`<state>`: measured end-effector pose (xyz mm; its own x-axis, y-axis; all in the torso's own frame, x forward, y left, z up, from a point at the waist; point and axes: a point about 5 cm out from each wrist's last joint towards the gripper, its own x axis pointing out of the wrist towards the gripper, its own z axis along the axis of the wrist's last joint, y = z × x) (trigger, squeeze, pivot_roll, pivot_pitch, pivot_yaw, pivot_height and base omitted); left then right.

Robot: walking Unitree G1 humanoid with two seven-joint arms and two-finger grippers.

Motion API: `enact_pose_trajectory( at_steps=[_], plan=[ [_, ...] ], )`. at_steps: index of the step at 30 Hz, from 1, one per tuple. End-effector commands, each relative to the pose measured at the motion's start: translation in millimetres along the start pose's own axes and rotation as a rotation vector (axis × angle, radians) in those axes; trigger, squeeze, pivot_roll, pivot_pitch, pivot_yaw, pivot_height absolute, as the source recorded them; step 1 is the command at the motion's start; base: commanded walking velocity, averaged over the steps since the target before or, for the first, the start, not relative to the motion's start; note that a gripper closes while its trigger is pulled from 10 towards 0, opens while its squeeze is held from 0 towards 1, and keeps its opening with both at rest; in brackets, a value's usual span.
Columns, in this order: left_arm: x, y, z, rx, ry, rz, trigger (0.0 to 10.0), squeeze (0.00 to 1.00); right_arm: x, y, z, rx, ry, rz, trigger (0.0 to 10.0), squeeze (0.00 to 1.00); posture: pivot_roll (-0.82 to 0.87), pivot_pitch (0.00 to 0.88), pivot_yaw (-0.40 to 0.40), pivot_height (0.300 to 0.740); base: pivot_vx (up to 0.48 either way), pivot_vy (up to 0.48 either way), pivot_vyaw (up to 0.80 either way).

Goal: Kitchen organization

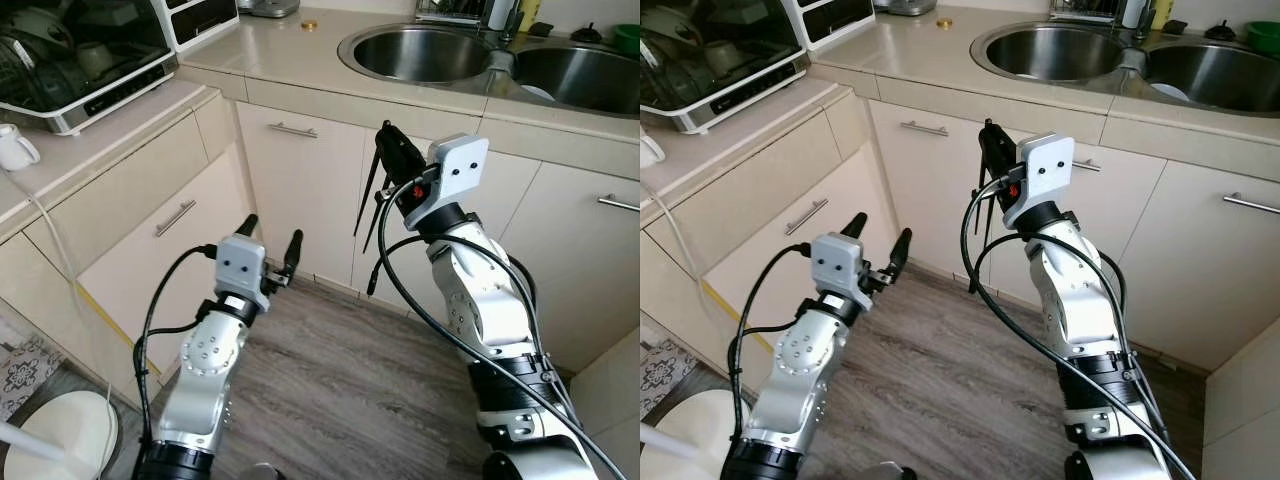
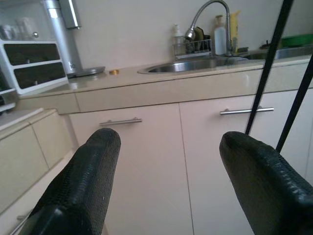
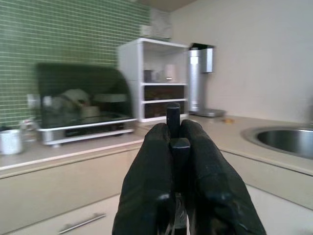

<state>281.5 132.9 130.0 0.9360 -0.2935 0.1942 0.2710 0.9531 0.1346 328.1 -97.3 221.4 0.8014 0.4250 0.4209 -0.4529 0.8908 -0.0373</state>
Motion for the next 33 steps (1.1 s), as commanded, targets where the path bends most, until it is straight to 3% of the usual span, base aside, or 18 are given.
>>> enact_pose_trajectory(
  at_steps=[1,5,11,20,28,33],
  plan=[
    [2.4,-0.9,2.6,-0.014,-0.004,-0.024,10.0,0.00,1.4,0.3,5.4,0.018,-0.019,0.010,10.0,0.00,0.02,0.013,0.011,0.740,0.000,0.000,0.00],
    [4.8,-2.0,3.2,-0.111,0.011,-0.125,10.0,0.00,1.5,6.0,11.8,0.063,-0.046,0.061,10.0,0.00,0.02,0.013,0.014,0.740,0.000,0.000,0.00],
    [7.4,2.4,-1.1,-0.135,0.046,-0.200,10.0,0.00,0.4,20.4,16.5,0.058,-0.062,0.157,10.0,0.00,0.02,0.011,0.019,0.740,0.000,0.000,0.00],
    [14.7,7.5,-4.8,-0.126,0.078,-0.317,10.0,0.00,-11.5,48.0,24.9,0.032,-0.080,0.385,10.0,0.00,0.01,0.011,0.026,0.740,0.000,0.000,0.00],
    [23.4,7.7,7.4,-0.103,0.030,-0.355,10.0,0.00,-14.5,52.1,23.5,0.019,-0.067,0.427,10.0,0.00,0.01,0.011,0.025,0.740,0.000,0.000,0.00],
    [24.3,8.9,4.9,-0.090,0.042,-0.372,10.0,0.00,-15.1,54.7,23.8,0.017,-0.067,0.443,10.0,0.00,0.00,0.013,0.026,0.740,0.000,0.000,0.00]
  ],
)
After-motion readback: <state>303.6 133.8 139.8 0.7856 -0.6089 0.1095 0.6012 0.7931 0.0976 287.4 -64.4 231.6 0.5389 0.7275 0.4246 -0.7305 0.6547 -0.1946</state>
